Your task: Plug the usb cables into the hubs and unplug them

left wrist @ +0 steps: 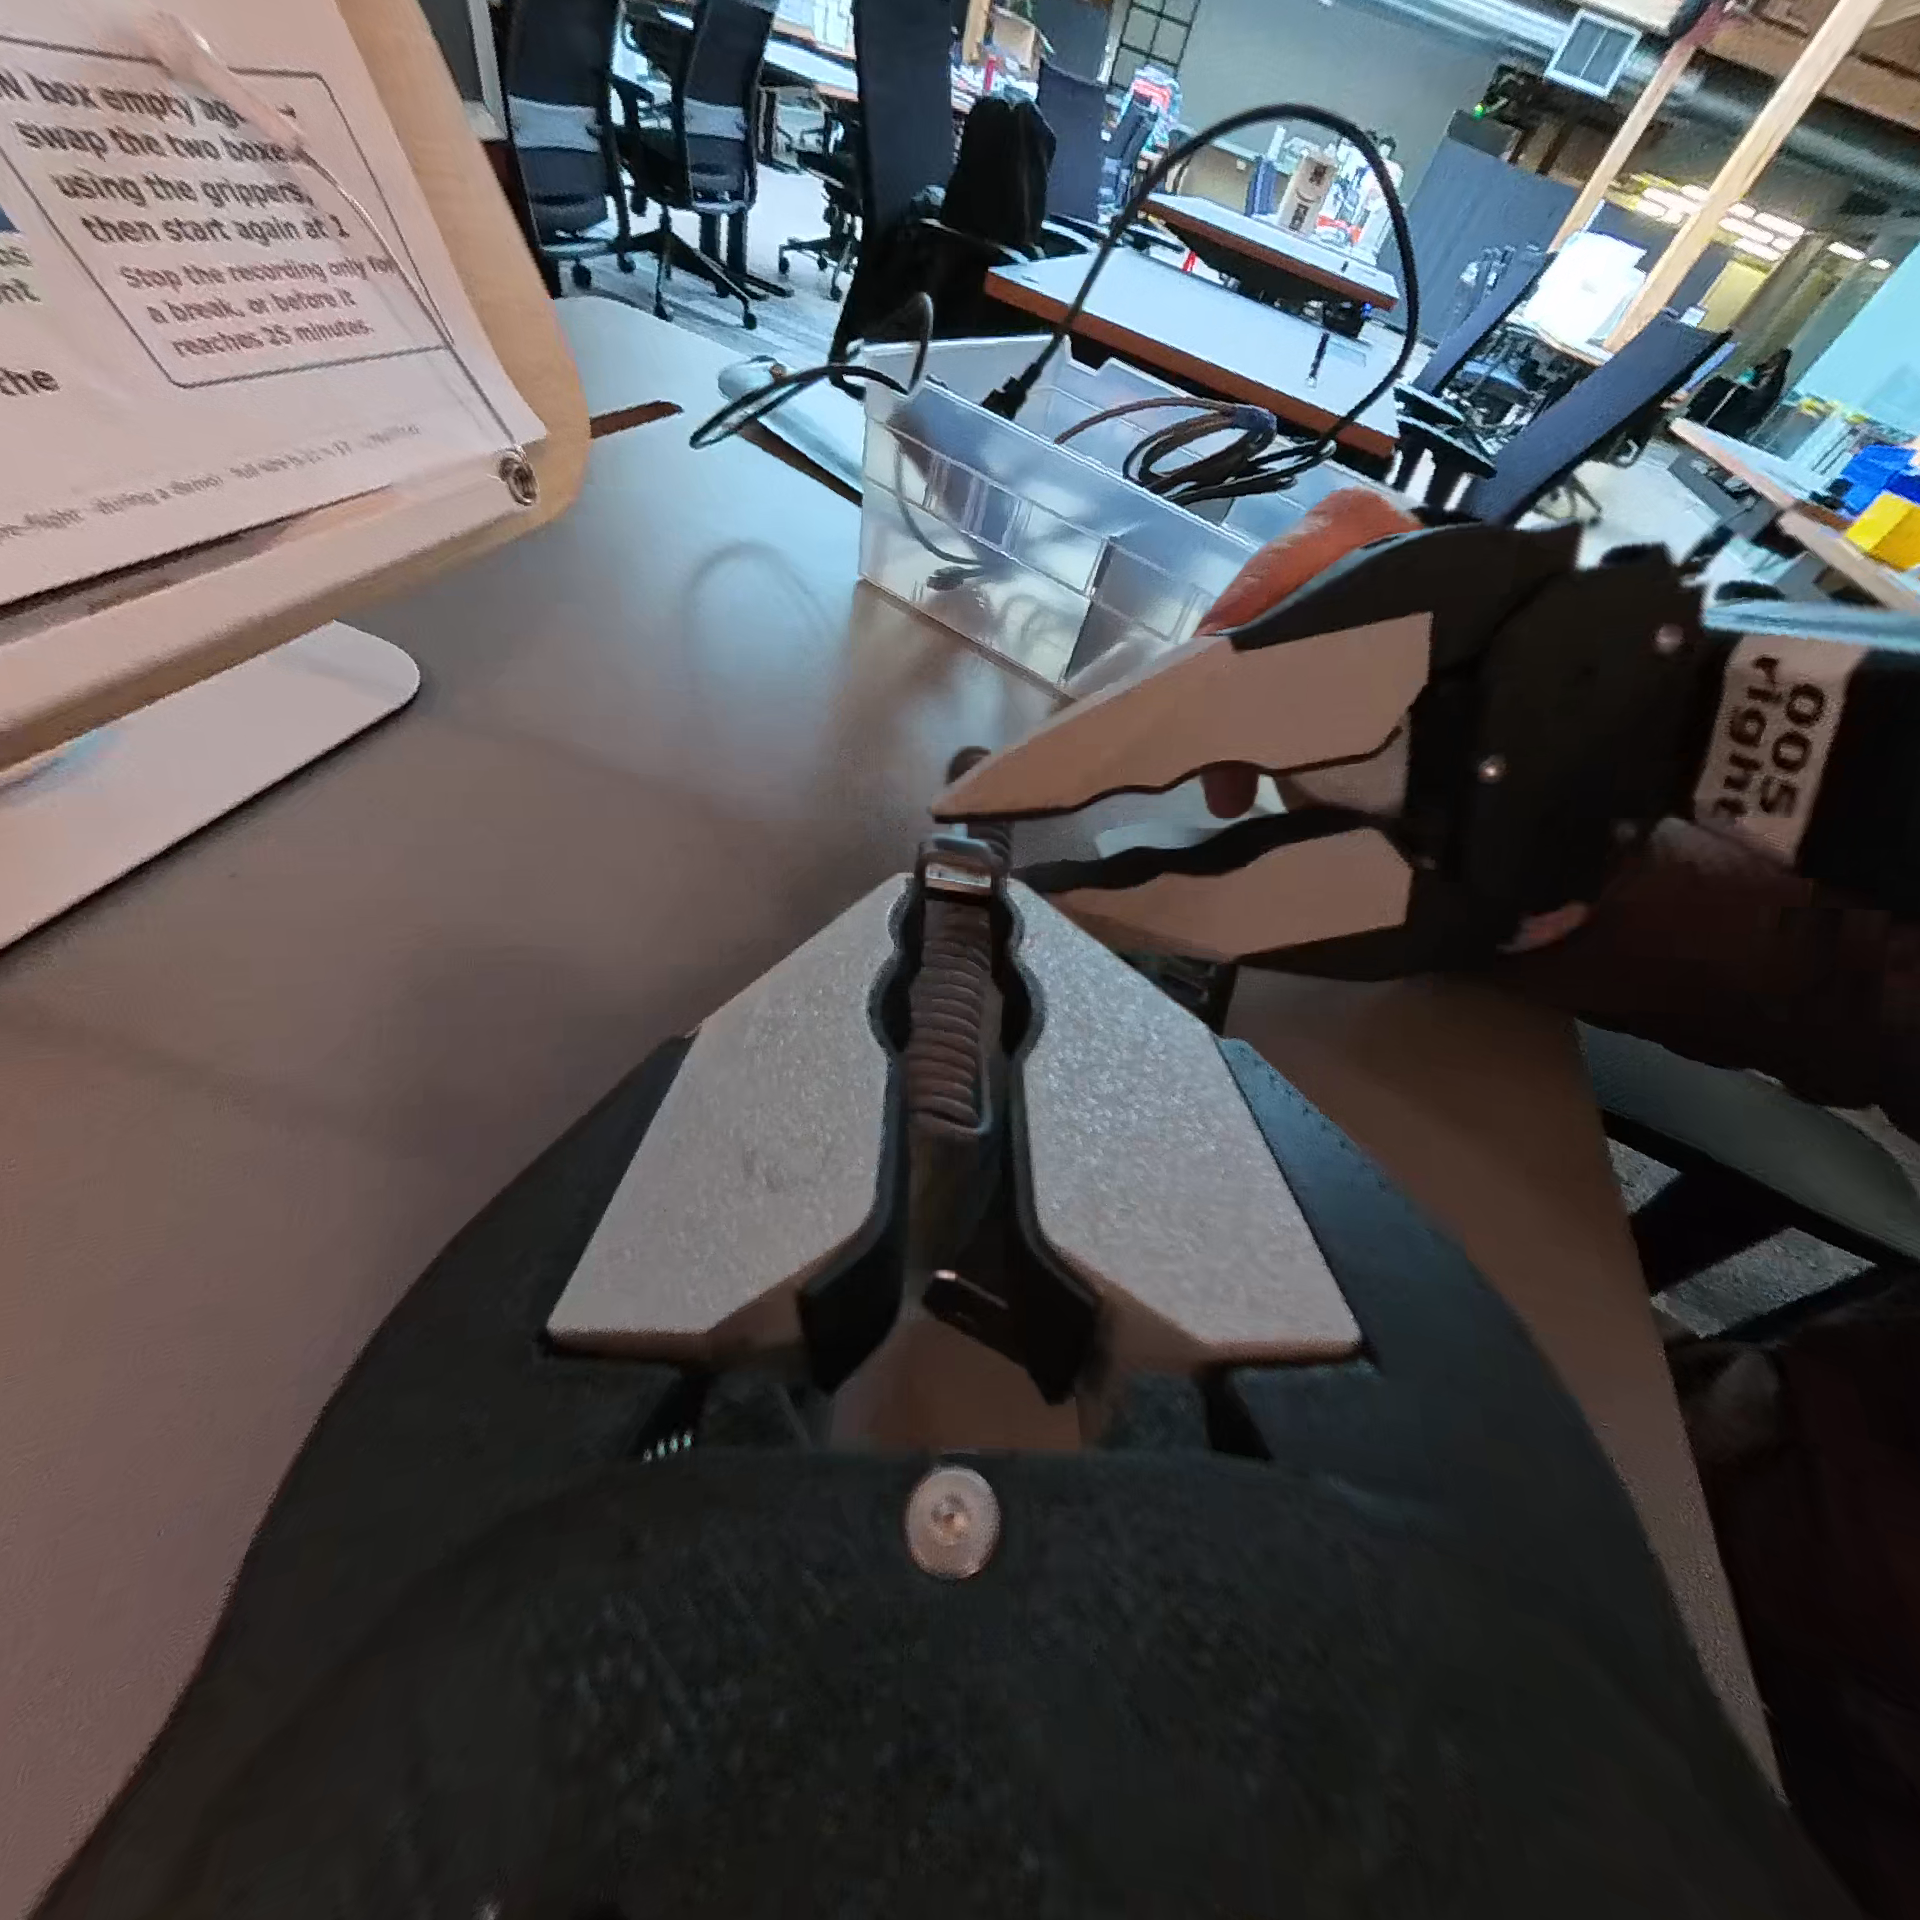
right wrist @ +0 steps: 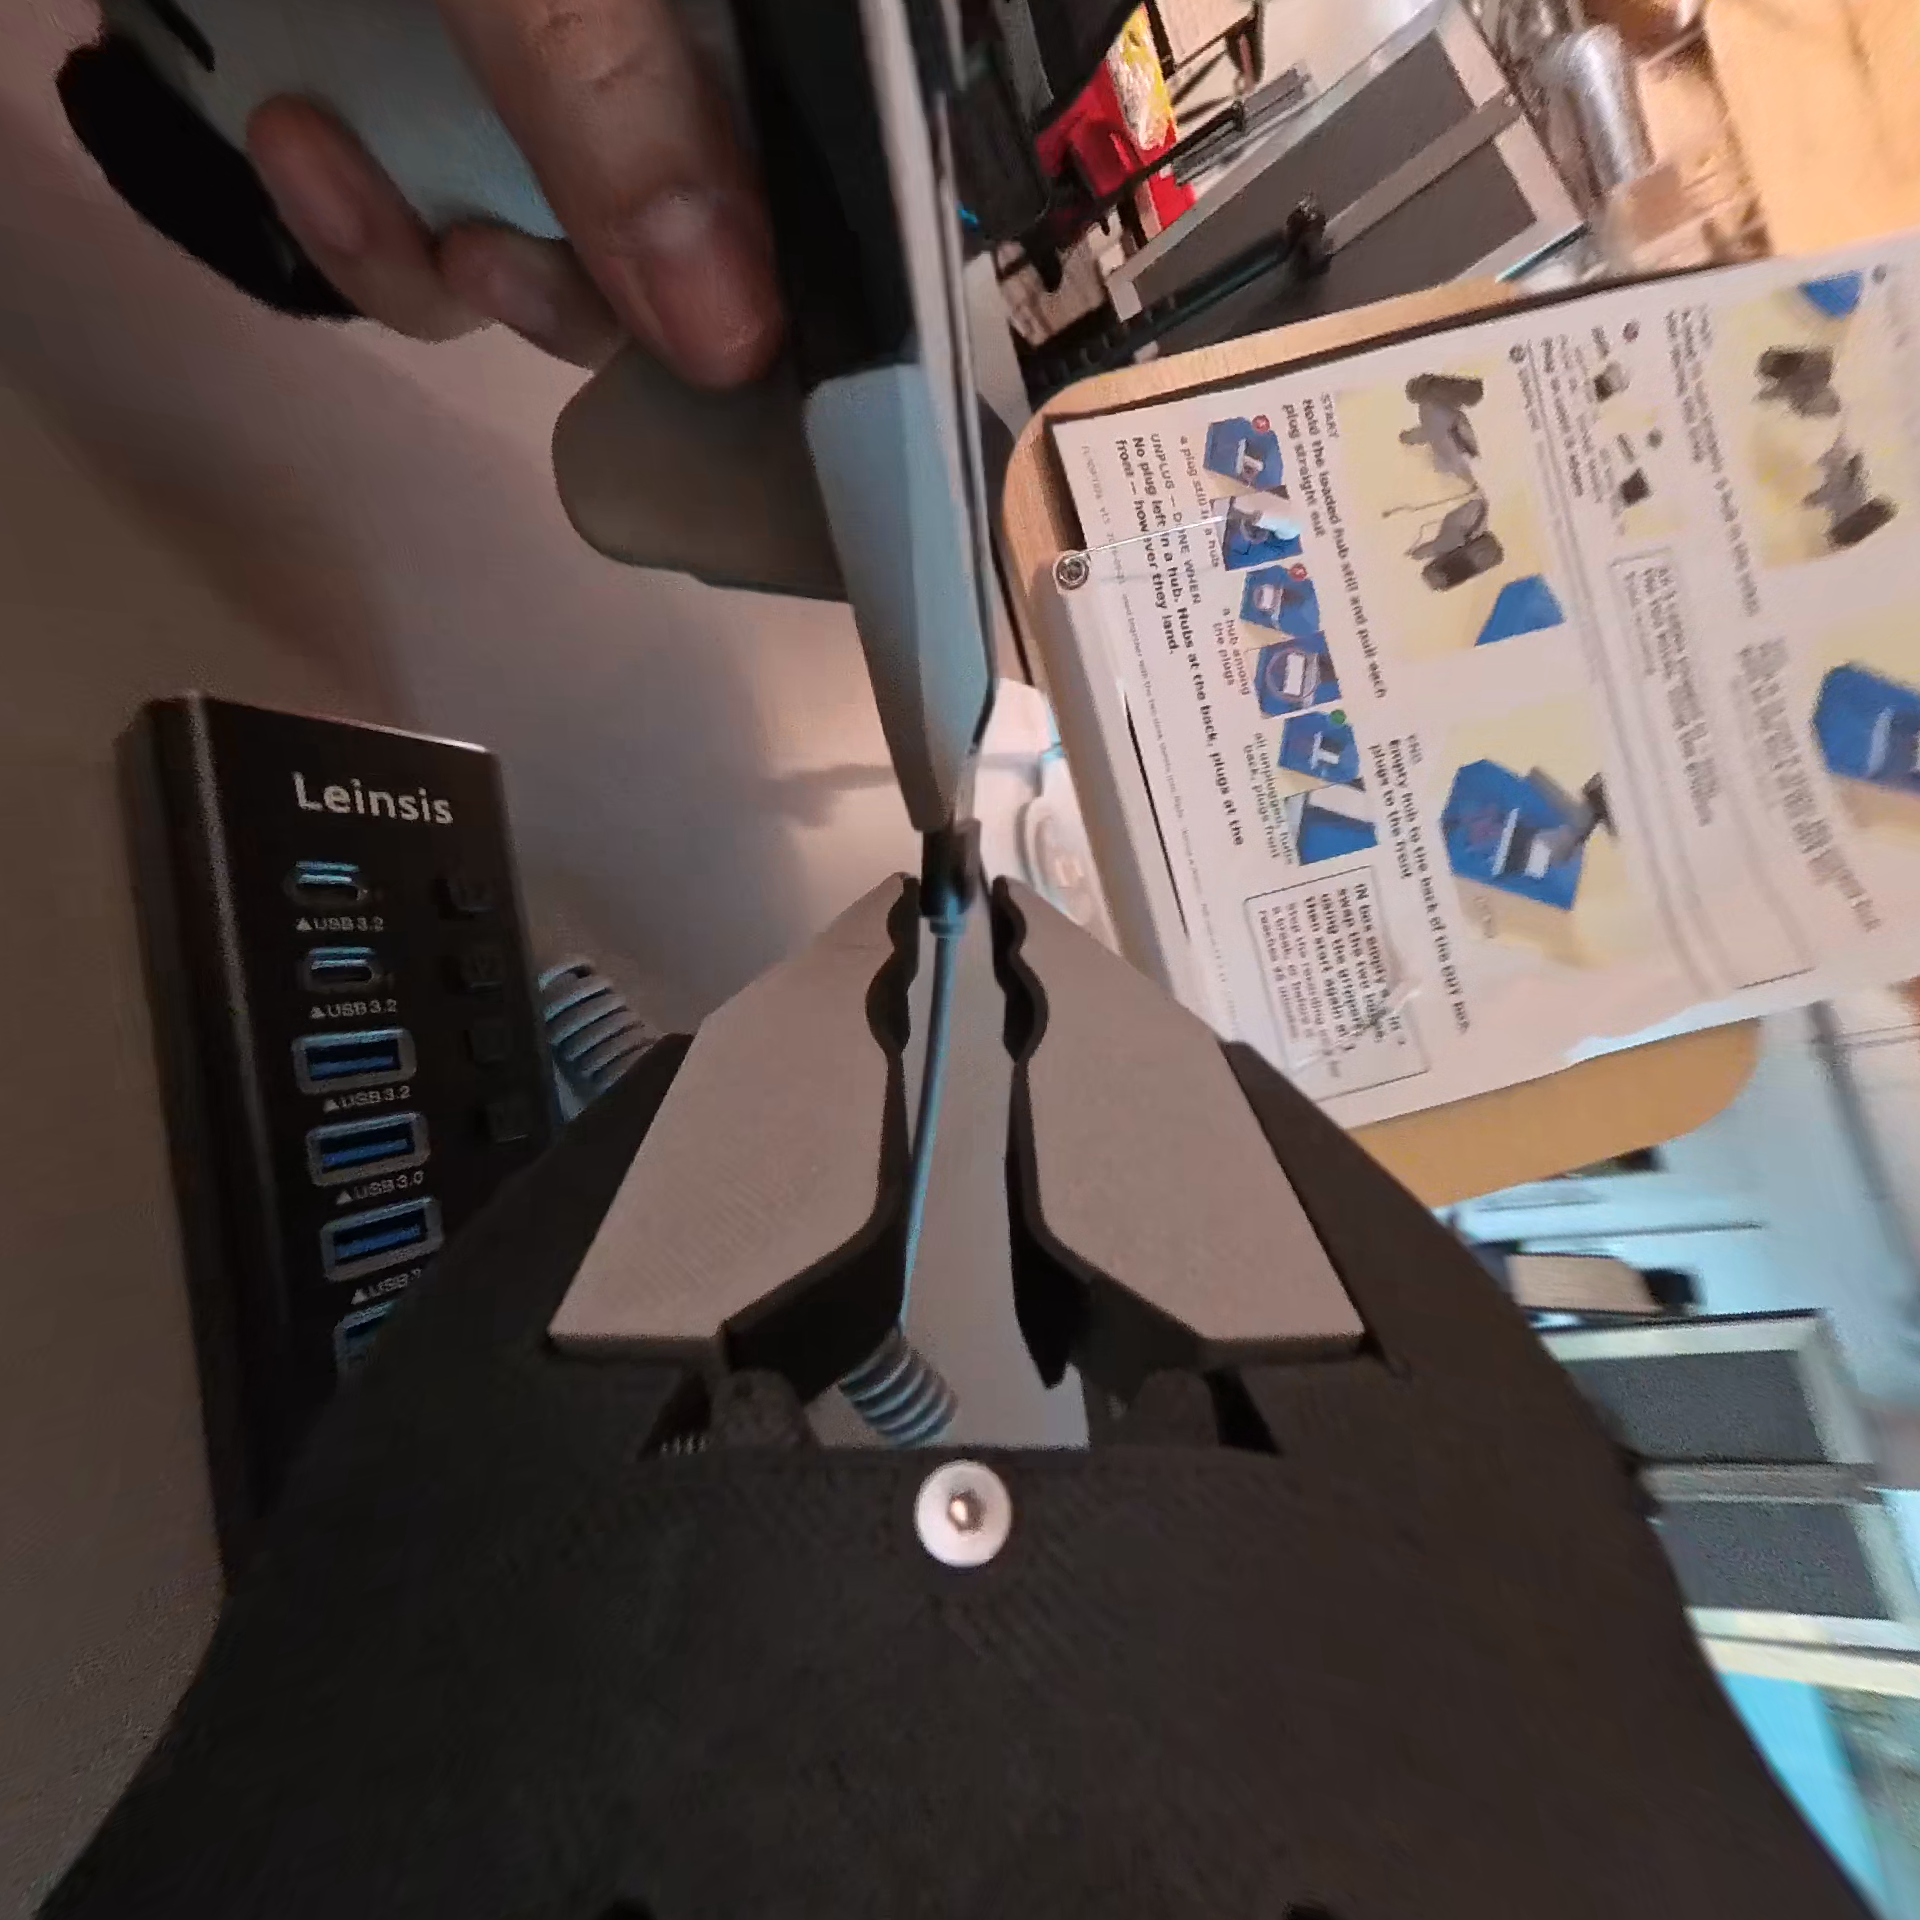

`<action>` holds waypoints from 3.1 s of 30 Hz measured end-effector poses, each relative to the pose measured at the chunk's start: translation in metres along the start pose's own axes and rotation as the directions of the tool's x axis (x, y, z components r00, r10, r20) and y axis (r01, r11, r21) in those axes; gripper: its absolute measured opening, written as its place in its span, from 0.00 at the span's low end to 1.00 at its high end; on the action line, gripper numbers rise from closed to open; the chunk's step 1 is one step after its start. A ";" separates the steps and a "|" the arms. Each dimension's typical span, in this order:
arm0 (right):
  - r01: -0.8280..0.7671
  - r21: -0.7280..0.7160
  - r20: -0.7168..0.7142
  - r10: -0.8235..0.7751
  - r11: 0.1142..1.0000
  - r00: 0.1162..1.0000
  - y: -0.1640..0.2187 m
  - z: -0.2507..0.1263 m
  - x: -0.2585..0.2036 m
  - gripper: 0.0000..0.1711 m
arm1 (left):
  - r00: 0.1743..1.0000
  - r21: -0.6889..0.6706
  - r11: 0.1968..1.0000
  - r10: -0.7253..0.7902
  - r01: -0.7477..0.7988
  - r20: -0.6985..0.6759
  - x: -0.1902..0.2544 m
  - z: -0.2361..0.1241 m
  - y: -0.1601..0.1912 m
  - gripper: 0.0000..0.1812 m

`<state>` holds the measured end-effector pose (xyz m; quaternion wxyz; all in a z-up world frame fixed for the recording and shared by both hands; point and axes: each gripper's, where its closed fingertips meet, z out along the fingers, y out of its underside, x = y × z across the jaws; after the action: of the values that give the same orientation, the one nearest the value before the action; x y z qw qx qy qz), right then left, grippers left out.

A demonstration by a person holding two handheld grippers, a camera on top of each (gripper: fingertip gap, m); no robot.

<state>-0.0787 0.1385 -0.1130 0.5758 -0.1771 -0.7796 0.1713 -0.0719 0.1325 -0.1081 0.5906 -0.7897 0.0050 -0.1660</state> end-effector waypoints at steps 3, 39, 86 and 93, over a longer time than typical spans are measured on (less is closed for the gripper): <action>-0.061 0.027 0.032 0.060 0.998 0.998 0.000 0.000 0.001 0.04 | 1.000 0.018 1.000 -0.019 0.019 -0.012 0.000 -0.002 -0.003 0.05; 0.202 -0.159 0.028 -0.200 0.967 0.979 0.035 0.007 -0.006 0.00 | 0.989 -0.140 0.979 0.142 -0.145 -0.029 0.014 0.011 0.021 0.27; -0.149 0.053 0.045 0.146 0.987 0.988 0.004 -0.009 0.015 0.07 | 0.964 -0.029 0.968 0.251 -0.250 0.089 0.001 -0.002 -0.001 0.08; -0.586 0.233 0.313 0.510 0.777 0.801 -0.029 -0.032 0.030 0.14 | 0.988 0.170 0.975 0.128 -0.141 0.087 -0.006 -0.023 -0.031 0.07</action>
<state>-0.0583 0.1291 -0.0647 0.4256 -0.2812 -0.7170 0.4752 -0.0891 0.1217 -0.0753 0.6678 -0.7379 0.0216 -0.0956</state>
